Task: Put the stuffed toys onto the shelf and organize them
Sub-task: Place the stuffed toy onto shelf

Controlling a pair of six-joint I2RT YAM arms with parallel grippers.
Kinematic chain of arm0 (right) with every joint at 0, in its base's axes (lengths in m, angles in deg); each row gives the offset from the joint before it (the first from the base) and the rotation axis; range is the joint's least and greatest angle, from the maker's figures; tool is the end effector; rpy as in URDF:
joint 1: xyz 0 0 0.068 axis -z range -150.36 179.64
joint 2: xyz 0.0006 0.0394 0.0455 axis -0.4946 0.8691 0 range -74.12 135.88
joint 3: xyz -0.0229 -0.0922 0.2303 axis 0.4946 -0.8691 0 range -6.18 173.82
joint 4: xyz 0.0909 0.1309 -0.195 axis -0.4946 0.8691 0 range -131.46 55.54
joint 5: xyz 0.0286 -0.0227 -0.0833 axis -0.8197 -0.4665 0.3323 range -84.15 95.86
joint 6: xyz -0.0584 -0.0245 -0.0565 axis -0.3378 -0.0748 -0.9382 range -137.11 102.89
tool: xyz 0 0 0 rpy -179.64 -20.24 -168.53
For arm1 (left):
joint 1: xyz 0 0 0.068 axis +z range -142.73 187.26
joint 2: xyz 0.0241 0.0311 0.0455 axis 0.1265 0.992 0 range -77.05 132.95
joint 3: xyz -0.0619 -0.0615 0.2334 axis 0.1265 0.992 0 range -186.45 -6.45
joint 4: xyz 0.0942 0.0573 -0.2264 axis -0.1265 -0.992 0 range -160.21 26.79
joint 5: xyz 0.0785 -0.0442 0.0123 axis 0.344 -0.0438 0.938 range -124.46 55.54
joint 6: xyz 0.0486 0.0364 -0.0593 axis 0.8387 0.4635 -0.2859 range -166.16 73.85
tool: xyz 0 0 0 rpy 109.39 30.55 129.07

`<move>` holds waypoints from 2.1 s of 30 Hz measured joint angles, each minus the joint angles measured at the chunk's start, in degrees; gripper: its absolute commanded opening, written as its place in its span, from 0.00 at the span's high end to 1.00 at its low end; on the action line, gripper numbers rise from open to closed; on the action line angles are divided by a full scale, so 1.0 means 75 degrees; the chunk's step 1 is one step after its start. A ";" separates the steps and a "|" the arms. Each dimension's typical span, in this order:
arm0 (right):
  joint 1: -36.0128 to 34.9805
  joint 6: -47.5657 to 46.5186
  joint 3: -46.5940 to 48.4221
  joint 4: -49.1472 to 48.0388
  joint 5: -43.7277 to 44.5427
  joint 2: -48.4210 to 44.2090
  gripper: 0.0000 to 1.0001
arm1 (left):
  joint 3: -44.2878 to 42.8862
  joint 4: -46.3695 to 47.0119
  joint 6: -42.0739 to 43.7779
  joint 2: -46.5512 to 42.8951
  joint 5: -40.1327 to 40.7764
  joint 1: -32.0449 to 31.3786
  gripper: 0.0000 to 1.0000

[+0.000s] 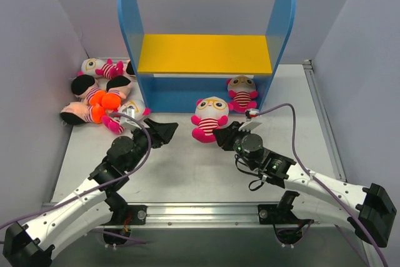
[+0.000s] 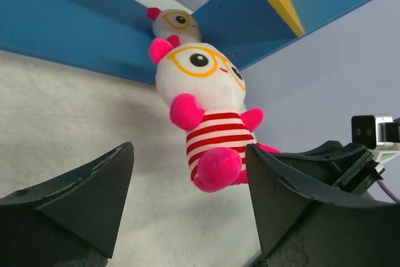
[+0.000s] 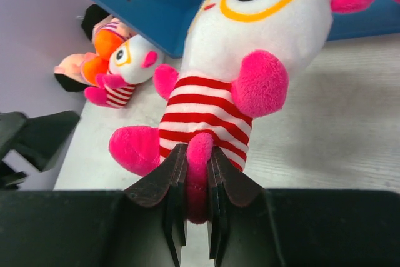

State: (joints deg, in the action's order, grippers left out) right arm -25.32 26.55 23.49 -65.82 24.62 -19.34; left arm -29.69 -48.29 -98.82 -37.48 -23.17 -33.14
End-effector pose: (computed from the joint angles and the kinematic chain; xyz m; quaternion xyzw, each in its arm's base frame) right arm 0.1715 0.2029 0.2619 0.0448 0.7102 0.4498 0.5398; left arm 0.1805 -0.1345 0.2540 -0.1444 0.7009 -0.4560 0.5292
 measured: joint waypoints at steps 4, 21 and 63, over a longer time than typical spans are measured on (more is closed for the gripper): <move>0.0344 -0.0291 -0.0187 0.0087 -0.0055 -0.0052 1.00 | -0.0641 -0.1641 0.0501 -0.0554 0.0487 0.0017 0.18; 0.2203 -0.2139 0.0000 -0.1781 -0.1271 0.2305 1.00 | -0.2433 -0.5727 0.3302 -0.2801 0.2247 0.0052 0.03; 0.3351 -0.3124 0.1818 -0.4205 -0.1428 0.6178 1.00 | -0.2401 -0.6426 0.4520 -0.3515 0.3427 0.0254 0.06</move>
State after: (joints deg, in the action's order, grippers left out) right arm -0.18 3.12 37.13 -97.36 13.91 27.00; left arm -47.70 -96.48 -64.92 -63.84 2.53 -31.24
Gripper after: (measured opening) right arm 0.133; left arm 0.938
